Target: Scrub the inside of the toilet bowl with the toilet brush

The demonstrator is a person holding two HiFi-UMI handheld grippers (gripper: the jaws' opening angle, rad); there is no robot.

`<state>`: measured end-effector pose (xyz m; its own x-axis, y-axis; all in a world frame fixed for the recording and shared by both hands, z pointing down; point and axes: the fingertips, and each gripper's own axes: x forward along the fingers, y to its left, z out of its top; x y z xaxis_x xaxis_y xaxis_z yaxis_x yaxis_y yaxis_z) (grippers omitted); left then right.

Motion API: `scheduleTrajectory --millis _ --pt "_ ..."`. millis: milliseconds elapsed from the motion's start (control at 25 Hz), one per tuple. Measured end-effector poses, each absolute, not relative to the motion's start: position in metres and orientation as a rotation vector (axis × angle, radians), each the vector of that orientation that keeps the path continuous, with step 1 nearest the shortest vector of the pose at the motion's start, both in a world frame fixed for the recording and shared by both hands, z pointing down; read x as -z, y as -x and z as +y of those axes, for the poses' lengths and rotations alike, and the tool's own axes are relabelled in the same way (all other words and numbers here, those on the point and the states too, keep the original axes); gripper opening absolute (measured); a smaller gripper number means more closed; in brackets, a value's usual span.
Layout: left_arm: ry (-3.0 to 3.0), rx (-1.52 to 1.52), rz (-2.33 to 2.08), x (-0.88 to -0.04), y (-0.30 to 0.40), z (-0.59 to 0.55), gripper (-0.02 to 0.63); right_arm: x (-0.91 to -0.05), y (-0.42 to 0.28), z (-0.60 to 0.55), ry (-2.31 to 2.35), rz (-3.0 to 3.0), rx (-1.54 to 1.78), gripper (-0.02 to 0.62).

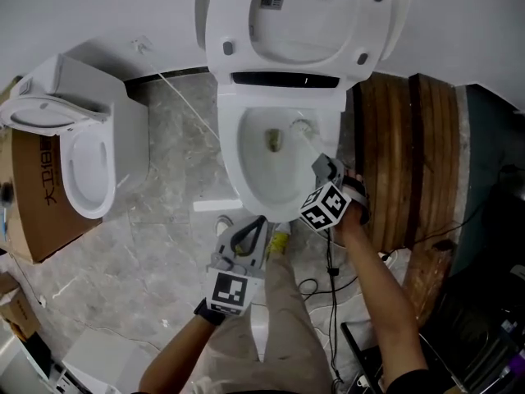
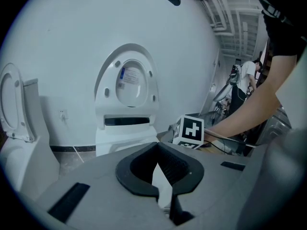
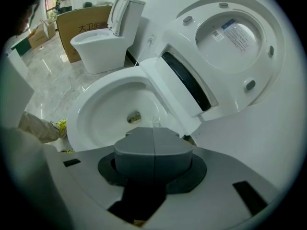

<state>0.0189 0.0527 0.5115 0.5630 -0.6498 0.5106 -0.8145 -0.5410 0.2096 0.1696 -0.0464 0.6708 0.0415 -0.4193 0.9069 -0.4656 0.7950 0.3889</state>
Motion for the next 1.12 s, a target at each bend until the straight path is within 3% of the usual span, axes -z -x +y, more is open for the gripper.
scheduleTrajectory --millis 1120 --pt "-2.345 -0.549 -1.163 -0.498 0.006 0.068 0.018 -0.643 -0.183 0.061 -0.709 -1.518 -0.158 0.153"
